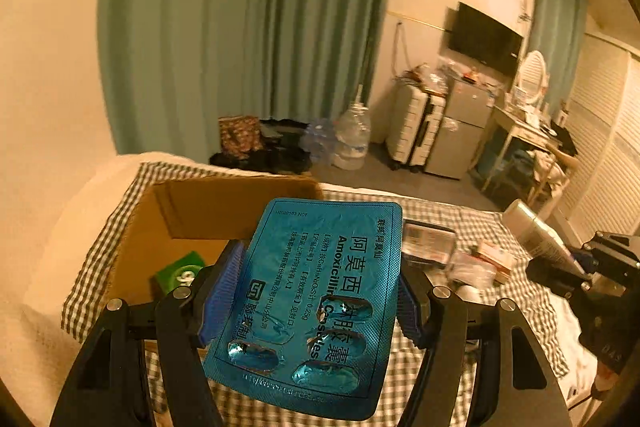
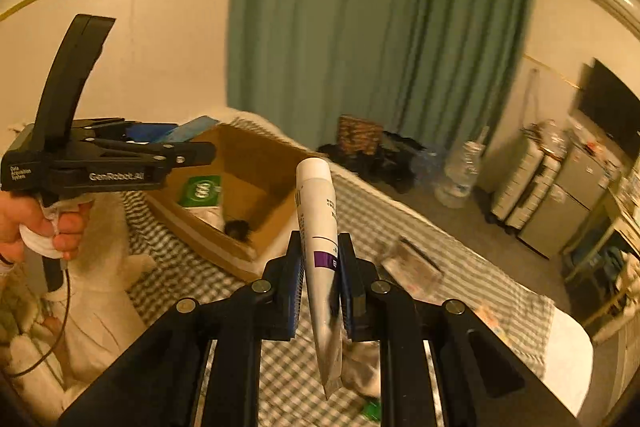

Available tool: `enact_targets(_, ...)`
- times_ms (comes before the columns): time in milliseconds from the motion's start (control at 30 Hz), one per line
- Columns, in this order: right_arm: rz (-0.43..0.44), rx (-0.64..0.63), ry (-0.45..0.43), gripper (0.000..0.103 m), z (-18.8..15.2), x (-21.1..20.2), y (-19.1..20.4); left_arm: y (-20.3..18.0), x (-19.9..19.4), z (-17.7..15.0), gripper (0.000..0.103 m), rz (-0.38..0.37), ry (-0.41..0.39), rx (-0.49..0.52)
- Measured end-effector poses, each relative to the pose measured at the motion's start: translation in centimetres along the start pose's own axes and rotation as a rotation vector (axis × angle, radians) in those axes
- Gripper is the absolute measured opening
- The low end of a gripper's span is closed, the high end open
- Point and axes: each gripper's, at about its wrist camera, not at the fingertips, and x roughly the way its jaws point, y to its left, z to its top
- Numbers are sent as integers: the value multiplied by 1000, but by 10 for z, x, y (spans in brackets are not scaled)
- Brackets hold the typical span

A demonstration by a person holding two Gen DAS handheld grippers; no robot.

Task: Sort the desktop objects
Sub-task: 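Carry the blister pack and white tube to the cardboard box and release both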

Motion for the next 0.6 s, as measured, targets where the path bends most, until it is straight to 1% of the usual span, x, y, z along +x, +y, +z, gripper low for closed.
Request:
enact_targets(67,26,-10,13,15,9,19,10,23,11,-3,70,16,11,-19)
enact_targets(133,58,-25,31,15,18,45,24,39,24,-5,70,35,25,-28)
enact_targets(267,95,-29,62,15,26,84,36,68,46,-12,70,62,51,-67)
enact_targets(367,137,4,98,15,32,120,38,83,62,-16,70,82,71,-84)
enact_targets(467,155,34,129,15,36,149,39,94,72,-19,70,104,78,-86)
enact_targets(600,194,111,163,16,43,186,32,106,85,-18,70,127,85,-105)
